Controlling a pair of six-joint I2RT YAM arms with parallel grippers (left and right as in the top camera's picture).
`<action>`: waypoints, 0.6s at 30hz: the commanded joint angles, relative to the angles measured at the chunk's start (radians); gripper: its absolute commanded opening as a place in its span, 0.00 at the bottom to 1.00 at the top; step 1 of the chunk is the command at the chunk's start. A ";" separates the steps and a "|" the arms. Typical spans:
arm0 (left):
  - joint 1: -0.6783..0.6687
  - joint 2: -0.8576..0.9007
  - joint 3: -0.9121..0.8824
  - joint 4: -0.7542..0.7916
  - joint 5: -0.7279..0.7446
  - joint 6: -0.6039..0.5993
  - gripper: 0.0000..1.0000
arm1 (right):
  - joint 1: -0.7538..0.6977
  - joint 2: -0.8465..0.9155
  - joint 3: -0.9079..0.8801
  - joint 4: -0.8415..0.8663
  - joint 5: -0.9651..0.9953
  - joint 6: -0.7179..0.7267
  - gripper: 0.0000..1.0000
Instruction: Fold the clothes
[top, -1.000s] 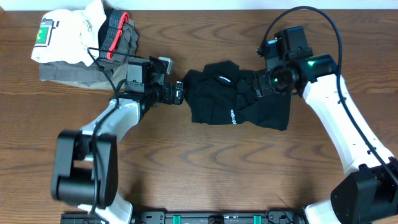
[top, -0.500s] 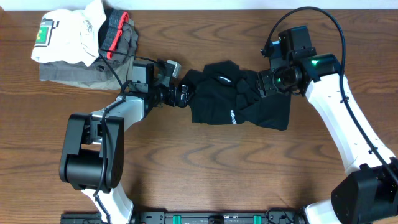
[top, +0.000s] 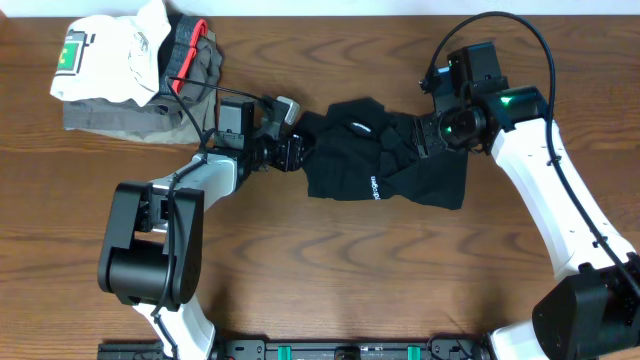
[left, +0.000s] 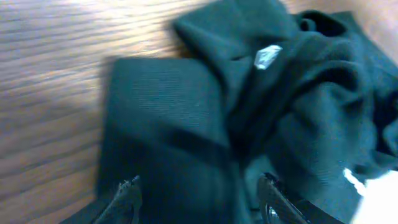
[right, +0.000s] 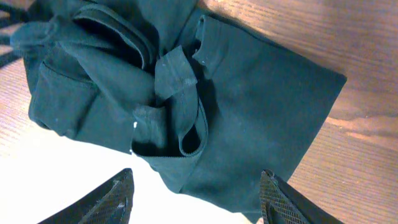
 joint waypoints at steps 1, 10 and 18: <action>0.029 0.018 0.050 -0.020 -0.089 -0.005 0.61 | -0.003 -0.008 0.013 -0.008 0.003 -0.002 0.63; 0.051 0.095 0.120 -0.109 -0.057 0.015 0.62 | -0.003 -0.008 0.013 0.019 0.003 -0.002 0.64; 0.072 0.119 0.132 -0.109 0.150 0.032 0.62 | -0.003 -0.008 0.013 0.019 0.003 -0.002 0.64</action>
